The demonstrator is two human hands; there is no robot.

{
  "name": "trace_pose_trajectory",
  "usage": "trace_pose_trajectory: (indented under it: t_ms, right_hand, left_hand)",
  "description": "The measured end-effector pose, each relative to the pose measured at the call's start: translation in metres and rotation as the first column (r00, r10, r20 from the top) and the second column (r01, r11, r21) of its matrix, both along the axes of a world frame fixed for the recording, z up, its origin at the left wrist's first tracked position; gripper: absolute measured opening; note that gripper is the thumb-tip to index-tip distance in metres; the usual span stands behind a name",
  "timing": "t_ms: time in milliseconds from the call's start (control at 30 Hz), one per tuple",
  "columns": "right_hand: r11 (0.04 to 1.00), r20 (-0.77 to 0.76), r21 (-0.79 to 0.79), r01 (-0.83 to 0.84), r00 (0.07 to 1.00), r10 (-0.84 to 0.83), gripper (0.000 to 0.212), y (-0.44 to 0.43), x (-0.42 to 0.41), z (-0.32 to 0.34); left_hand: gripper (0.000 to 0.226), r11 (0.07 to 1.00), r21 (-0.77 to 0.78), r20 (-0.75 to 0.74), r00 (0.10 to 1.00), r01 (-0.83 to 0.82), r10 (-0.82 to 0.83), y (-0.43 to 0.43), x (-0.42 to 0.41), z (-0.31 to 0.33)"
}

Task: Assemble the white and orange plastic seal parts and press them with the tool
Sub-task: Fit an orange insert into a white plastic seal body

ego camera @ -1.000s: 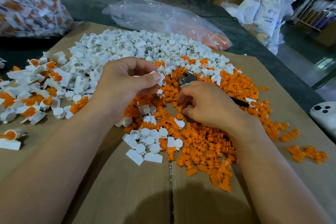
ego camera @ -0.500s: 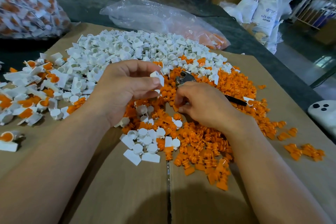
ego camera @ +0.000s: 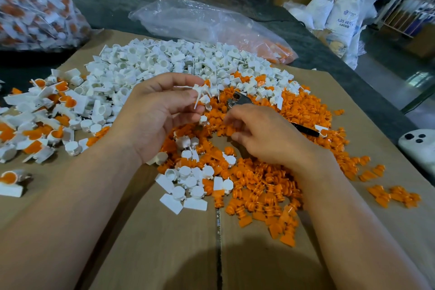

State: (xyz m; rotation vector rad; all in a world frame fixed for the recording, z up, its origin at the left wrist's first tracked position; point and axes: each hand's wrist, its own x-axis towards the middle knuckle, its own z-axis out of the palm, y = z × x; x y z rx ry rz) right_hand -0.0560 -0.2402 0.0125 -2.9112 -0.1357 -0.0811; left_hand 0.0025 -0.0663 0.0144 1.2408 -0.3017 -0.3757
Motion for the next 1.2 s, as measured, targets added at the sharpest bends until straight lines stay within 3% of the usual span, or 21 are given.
trace_pose_trajectory:
  t_ms: [133,300,433,600,667,867,1200]
  right_hand:
    - [0.995,0.089,0.087,0.039,0.995,-0.047,0.023,-0.002,0.002,0.002]
    - [0.929,0.251,0.363,0.069,0.953,-0.169,0.009,0.003,0.000,0.006]
    - [0.772,0.326,0.636,-0.003,0.907,-0.265,0.020,0.008,-0.004,0.012]
    - [0.598,0.331,0.795,-0.103,0.899,-0.285,0.022,0.015,-0.007,0.015]
    - [0.587,0.324,0.801,-0.118,0.909,-0.261,0.021,0.019,-0.007,0.014]
    - [0.679,0.325,0.726,-0.107,0.924,-0.202,0.024,0.024,-0.008,0.011]
    - [0.722,0.339,0.686,-0.083,0.915,-0.217,0.026,0.025,-0.008,0.011]
  left_hand:
    - [0.026,1.000,-0.025,-0.007,1.000,0.017,-0.017,0.001,0.000,0.000]
    - [0.023,0.994,-0.033,-0.047,0.994,0.101,-0.103,-0.002,-0.002,-0.001]
    - [0.020,0.988,-0.049,-0.048,0.988,0.146,-0.148,-0.003,-0.003,-0.002]
    - [0.019,0.983,-0.060,-0.033,0.983,0.176,-0.179,-0.004,-0.003,-0.003]
    - [0.019,0.982,-0.055,-0.024,0.983,0.182,-0.183,-0.004,-0.003,-0.003]
    - [0.025,0.982,-0.045,-0.004,0.983,0.185,-0.186,-0.006,-0.005,-0.003]
    - [0.025,0.986,-0.010,0.030,0.986,0.164,-0.164,-0.006,-0.005,-0.004]
